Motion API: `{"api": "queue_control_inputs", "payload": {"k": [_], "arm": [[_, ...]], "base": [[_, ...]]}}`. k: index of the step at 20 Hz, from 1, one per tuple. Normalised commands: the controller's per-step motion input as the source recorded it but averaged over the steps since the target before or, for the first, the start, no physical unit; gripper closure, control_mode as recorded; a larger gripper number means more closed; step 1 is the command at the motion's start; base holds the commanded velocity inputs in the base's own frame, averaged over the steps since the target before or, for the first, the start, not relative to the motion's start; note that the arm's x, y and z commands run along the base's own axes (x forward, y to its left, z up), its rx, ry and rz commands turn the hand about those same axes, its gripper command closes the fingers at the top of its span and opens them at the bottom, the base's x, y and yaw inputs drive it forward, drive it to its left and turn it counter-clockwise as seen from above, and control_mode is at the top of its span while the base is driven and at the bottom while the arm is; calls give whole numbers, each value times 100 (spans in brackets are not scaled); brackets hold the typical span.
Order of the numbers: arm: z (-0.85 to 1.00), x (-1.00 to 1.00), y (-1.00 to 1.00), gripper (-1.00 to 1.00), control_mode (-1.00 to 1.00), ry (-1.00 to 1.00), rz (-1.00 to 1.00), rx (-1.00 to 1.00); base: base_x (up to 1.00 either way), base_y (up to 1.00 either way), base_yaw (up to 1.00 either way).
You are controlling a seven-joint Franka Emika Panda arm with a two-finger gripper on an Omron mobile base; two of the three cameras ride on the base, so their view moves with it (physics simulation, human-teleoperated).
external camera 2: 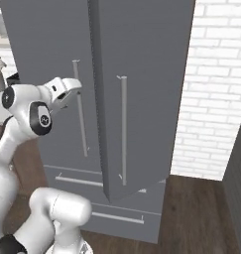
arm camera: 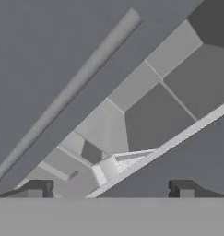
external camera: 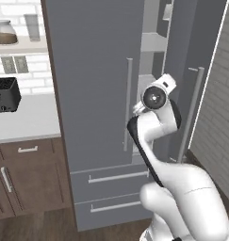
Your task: Take the strawberry from the fridge and place it on top of the pancake, located on the dining counter.
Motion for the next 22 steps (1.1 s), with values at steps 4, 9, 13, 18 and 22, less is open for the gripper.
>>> {"api": "queue_control_inputs", "payload": {"k": [4,9,13,18,22], "arm": [[0,78,17,-100,-100,18,-19,-15],[-2,58,-10,-100,-100,9,-9,-9],[0,64,-35,-100,-100,10,-4,-3],[0,44,-59,-100,-100,12,0,0],[0,9,-73,-100,-100,5,0,0]], "base": [[0,0,0],[0,0,0],[0,0,0],[0,0,0],[0,0,0]]}}
